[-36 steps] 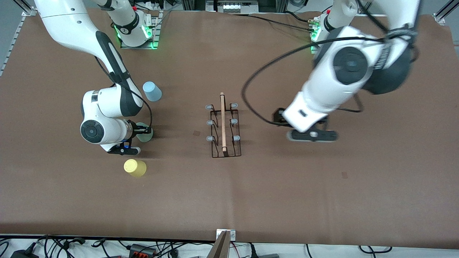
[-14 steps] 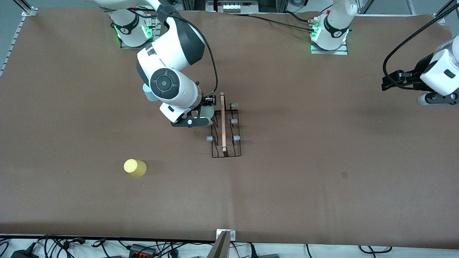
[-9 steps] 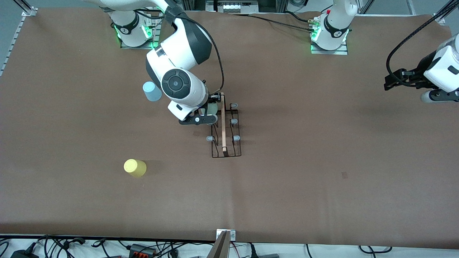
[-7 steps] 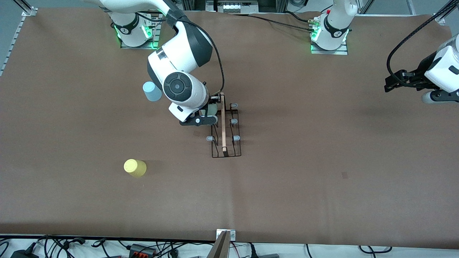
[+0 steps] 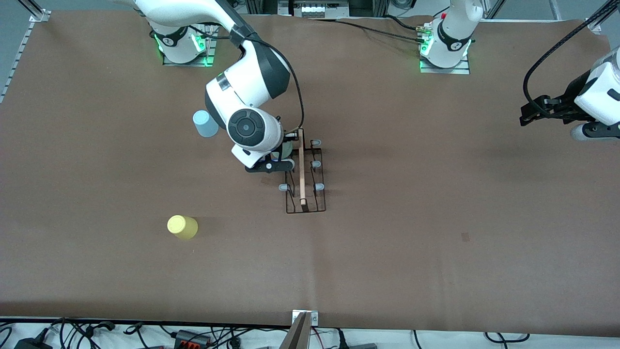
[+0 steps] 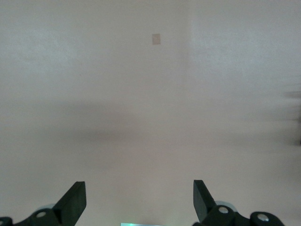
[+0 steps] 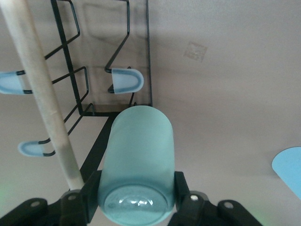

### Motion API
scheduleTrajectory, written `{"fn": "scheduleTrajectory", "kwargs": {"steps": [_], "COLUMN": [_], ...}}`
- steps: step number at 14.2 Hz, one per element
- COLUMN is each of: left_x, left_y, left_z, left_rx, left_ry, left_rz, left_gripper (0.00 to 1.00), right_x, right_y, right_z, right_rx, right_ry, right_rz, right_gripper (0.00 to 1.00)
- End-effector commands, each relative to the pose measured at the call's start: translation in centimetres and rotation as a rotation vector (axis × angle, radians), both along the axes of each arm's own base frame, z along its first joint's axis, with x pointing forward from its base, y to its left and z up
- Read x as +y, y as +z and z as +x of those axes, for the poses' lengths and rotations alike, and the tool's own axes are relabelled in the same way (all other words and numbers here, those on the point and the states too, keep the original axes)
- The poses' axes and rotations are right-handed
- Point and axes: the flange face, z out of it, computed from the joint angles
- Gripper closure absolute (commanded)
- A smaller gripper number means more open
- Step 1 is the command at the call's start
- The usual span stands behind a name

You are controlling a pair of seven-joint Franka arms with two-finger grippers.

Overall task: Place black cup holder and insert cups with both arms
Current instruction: 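Open the right gripper and draw back from the holder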

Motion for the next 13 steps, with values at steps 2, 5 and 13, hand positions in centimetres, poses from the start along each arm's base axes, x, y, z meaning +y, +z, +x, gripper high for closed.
{"fn": "scheduleTrajectory", "kwargs": {"steps": [2,5,13], "left_x": [0.4,0.5,1.0], "left_y": [0.1,0.1,0.1], "left_z": [0.0,0.0,0.0], "left_rx": [-0.005,-0.005,-0.006], "left_ry": [-0.014,-0.017,-0.025], "left_rz": [-0.011,-0.012,-0.013], "left_gripper": [0.0,0.0,0.0], "right_x": [0.5,-0.2,-20.8], "right_y": [-1.2,0.5,2.4], "right_z": [-0.1,0.9,15.4], "right_rx": [0.017,-0.005,-0.282], "right_ry": [-0.029,-0.106,-0.357], "right_rz": [-0.008,-0.019,-0.042], "right_gripper": [0.0,0.0,0.0]}}
